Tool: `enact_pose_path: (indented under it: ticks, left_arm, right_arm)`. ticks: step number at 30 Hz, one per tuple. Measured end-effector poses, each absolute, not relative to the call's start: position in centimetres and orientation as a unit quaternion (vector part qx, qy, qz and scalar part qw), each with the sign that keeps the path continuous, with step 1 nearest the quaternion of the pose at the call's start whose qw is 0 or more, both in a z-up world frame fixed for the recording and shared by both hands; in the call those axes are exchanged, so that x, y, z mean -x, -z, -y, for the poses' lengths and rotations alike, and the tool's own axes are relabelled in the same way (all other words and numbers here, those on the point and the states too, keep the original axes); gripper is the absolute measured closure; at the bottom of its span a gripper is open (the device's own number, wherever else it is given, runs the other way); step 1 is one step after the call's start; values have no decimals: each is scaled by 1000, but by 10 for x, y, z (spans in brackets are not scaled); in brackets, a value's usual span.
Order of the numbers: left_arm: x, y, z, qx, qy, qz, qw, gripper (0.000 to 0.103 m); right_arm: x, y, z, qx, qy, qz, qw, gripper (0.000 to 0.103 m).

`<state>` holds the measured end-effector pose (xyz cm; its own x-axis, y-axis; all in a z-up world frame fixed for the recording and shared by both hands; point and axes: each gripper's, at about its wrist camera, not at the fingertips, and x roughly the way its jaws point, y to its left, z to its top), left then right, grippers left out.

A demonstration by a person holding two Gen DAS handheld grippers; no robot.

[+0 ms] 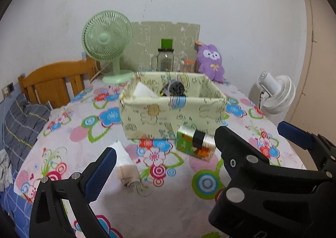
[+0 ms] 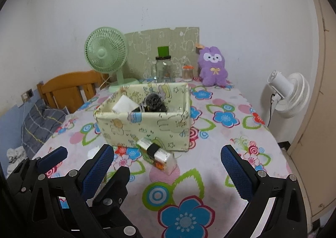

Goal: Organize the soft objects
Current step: 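Move both open tools toward the green juice box and white cloth roll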

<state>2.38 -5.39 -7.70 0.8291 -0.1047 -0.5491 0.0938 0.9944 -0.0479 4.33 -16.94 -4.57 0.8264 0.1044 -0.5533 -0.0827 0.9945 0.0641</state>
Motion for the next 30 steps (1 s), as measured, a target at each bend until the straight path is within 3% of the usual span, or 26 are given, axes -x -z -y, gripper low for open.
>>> enact_pose_path:
  ticks: [30]
  left_arm:
    - [-50,136,21,15,9,-355,935,4]
  right_arm:
    - [-76,111,150,-25,-70,-364,928,0]
